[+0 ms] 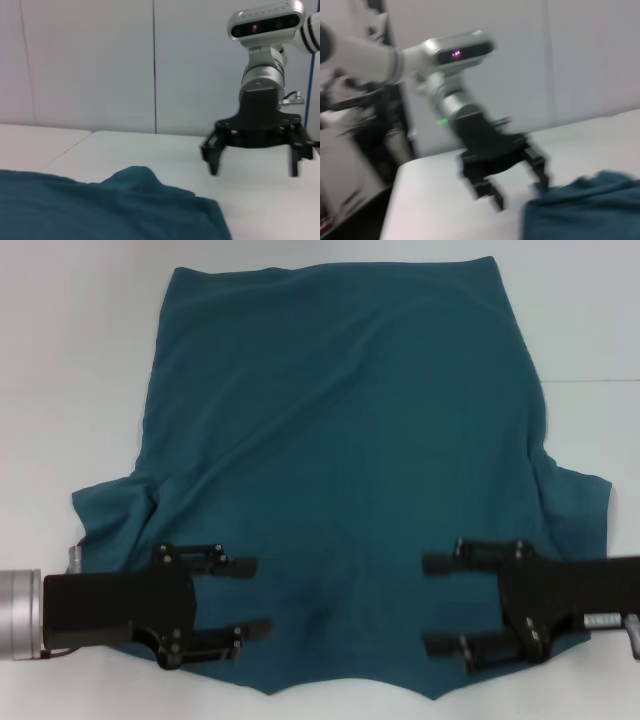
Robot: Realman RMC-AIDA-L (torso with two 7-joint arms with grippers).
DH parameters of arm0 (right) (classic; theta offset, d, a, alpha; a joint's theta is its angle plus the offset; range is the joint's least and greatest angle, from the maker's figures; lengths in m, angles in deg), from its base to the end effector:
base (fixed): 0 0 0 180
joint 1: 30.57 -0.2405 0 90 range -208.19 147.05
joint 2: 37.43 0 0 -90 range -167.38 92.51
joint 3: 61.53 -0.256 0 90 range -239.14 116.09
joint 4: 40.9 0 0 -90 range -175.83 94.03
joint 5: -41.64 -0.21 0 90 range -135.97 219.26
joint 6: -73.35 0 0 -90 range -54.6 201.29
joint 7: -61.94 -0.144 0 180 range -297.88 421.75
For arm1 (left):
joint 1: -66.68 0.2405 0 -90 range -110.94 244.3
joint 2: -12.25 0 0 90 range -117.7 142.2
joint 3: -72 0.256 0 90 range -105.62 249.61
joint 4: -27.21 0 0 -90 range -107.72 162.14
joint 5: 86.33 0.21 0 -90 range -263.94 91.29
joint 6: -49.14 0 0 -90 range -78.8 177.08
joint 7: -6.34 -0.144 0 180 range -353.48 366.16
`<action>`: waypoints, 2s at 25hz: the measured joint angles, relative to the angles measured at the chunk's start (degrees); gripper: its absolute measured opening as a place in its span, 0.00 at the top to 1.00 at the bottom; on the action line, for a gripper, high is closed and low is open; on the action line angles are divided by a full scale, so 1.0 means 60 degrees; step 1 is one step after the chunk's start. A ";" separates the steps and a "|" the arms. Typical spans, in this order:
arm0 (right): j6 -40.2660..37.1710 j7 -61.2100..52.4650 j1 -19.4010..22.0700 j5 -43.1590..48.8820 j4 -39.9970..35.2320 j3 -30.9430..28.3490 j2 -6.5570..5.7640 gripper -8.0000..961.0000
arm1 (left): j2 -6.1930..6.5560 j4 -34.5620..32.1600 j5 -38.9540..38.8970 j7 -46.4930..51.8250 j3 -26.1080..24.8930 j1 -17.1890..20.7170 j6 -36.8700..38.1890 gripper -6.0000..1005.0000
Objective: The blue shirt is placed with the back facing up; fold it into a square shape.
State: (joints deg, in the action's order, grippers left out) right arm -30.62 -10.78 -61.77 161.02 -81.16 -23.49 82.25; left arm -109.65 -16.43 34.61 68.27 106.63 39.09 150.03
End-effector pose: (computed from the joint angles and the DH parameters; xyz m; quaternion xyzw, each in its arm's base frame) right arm 0.2420 0.3026 0.0021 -0.9600 0.1142 0.2541 0.0286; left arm -0.2604 0.2958 0.0017 -0.9639 -0.0563 -0.2377 0.1058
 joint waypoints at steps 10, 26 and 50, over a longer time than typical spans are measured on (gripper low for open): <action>0.2560 0.0124 0.0163 -0.2669 0.0200 -0.0142 0.0110 0.02 | 0.0010 -0.1066 0.0058 0.2262 0.0059 -0.0267 -0.1359 0.35; 0.8254 0.1596 -0.0538 -0.5006 0.0346 0.3123 0.0155 0.03 | -0.0271 -0.5490 0.3027 0.9166 0.0943 -0.0174 -0.2195 0.35; 1.0553 0.2466 -0.0232 -0.7004 0.0401 0.5796 0.0150 0.08 | -0.0341 -0.4588 0.7129 1.2307 0.4312 -0.0563 -0.5211 0.36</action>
State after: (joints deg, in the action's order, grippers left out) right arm 32.69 4.01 -63.16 119.00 -78.75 11.29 83.15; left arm -111.70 -43.95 77.38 142.11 132.50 35.71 118.76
